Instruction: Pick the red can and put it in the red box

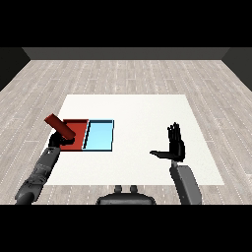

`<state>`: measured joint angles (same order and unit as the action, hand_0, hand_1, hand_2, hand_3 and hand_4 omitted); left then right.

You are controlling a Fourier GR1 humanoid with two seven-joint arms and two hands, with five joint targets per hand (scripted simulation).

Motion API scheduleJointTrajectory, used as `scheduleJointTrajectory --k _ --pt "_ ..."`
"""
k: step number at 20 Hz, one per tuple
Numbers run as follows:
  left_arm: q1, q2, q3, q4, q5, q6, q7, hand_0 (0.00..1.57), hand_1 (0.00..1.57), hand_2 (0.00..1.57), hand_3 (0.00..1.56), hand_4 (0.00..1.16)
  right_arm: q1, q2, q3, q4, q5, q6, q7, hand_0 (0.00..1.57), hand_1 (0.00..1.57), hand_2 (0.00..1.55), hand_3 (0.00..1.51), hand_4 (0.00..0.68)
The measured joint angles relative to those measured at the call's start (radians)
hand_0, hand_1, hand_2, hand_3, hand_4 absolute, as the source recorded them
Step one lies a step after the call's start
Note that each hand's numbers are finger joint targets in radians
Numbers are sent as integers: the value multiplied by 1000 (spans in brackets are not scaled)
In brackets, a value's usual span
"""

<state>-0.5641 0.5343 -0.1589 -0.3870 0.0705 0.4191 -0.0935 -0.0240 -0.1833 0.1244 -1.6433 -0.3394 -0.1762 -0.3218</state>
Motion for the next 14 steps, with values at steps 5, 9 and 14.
scheduleJointTrajectory --k 5,9,14 --pt "-50 -31 -5 158 -28 -65 -26 0 0 0 0 560 -34 7 -18 66 3 12 -32 0 0 0 0 0" --pt "-95 -26 -35 250 -72 -136 -7 0 0 0 0 0 -52 21 -22 100 4 22 -59 0 0 0 0 0" --pt "-119 -23 56 249 2 -130 -96 0 0 0 0 0 -55 29 -18 102 6 30 -63 0 0 0 0 0"
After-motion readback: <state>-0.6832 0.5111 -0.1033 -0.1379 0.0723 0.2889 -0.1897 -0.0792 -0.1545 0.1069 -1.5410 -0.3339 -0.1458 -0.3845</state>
